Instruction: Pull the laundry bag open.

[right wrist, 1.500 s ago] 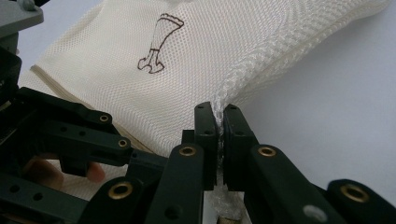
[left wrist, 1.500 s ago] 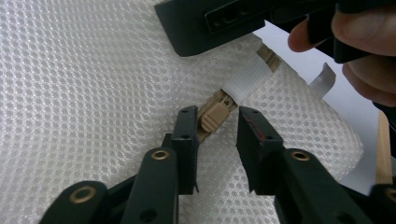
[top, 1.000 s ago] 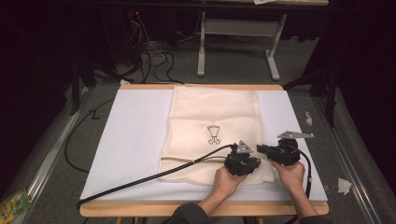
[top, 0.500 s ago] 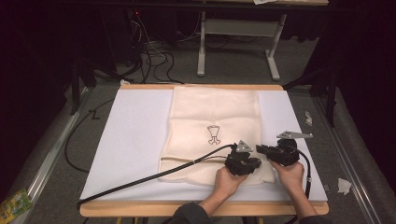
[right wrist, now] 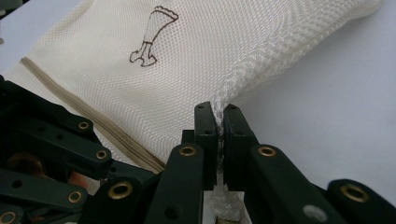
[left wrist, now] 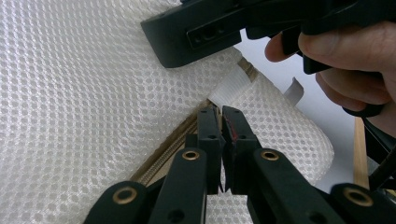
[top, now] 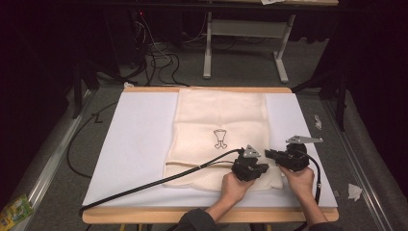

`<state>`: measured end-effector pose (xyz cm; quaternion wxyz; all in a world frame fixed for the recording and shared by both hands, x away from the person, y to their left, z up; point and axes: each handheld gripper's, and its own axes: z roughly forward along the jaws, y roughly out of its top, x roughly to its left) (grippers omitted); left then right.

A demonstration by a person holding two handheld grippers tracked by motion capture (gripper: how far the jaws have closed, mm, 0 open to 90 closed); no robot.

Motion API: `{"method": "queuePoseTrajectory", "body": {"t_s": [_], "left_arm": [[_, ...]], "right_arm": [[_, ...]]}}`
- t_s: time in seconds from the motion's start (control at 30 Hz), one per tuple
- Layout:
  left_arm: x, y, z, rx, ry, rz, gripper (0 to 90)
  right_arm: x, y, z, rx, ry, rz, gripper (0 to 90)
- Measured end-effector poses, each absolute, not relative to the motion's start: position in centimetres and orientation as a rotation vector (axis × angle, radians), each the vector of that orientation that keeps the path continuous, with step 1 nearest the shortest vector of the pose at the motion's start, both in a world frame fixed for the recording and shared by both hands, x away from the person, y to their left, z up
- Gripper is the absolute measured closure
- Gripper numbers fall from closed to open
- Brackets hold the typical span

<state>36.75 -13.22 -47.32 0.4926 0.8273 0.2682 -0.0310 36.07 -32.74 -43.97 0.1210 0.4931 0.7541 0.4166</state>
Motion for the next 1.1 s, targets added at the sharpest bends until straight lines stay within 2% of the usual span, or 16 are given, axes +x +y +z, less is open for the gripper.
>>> {"method": "queuePoseTrajectory", "body": {"t_s": [0.47, 0.67, 1.1], "left_arm": [[36.81, -13.08, -47.16, 2.023, 0.643, -0.070, 87.2], [36.88, -13.00, -47.03, 2.032, 0.646, -0.066, 87.3], [36.75, -12.66, -46.41, 2.071, 0.641, -0.024, 87.4]], "right_arm": [[35.91, -33.34, -44.45, 1.453, 2.223, 1.229, 83.7], [35.78, -33.19, -44.55, 1.429, 2.238, 1.179, 87.3], [35.55, -33.31, -44.37, 1.376, 2.251, 1.146, 87.8]]}}
